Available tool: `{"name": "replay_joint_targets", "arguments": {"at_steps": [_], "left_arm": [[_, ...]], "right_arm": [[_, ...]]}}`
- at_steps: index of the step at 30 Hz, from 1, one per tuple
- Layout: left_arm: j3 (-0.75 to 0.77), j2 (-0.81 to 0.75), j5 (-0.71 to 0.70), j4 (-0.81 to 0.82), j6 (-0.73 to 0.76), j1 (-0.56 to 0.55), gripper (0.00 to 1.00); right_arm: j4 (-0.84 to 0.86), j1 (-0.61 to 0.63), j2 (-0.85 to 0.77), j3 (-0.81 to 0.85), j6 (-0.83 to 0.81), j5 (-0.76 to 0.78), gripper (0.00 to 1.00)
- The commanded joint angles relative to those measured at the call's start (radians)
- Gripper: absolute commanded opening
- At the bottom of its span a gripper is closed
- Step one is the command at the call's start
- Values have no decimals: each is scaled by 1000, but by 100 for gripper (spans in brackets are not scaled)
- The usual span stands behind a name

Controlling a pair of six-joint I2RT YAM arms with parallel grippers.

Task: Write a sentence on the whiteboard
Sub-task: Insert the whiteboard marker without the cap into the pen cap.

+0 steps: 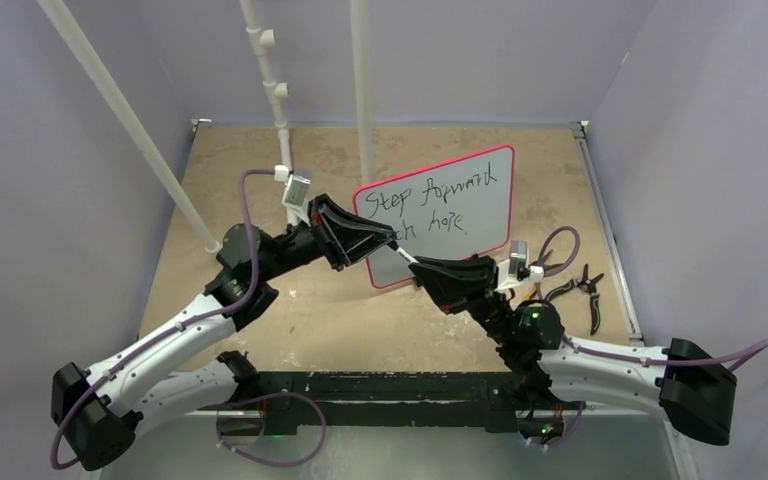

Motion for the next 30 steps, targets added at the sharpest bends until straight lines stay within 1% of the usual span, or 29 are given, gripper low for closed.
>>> {"name": "replay_joint_targets", "arguments": {"at_steps": [1, 12, 16, 21, 24, 27, 28, 30], "left_arm": [[-60, 42, 198, -178, 25, -56, 0], [-93, 45, 193, -246, 56, -102, 0], [-110, 42, 188, -252, 57, -121, 0], [-116, 57, 174, -264, 65, -166, 0], [-101, 58, 140, -280, 80, -174, 0], [-62, 41, 55, -309, 118, -174, 0], [-42, 33, 27, -319, 129, -173, 5], [0, 17, -43, -340, 174, -173, 23]], "right_arm": [[48, -9, 32, 104, -11, 10, 0], [70, -11, 44, 115, -19, 32, 0], [104, -11, 44, 104, -22, 47, 0], [97, -11, 62, 126, -28, 37, 0], [96, -11, 67, 126, -30, 35, 0], [65, -11, 58, 122, -40, 44, 0], [50, -11, 52, 122, -44, 52, 0], [21, -11, 39, 123, -53, 84, 0]]}}
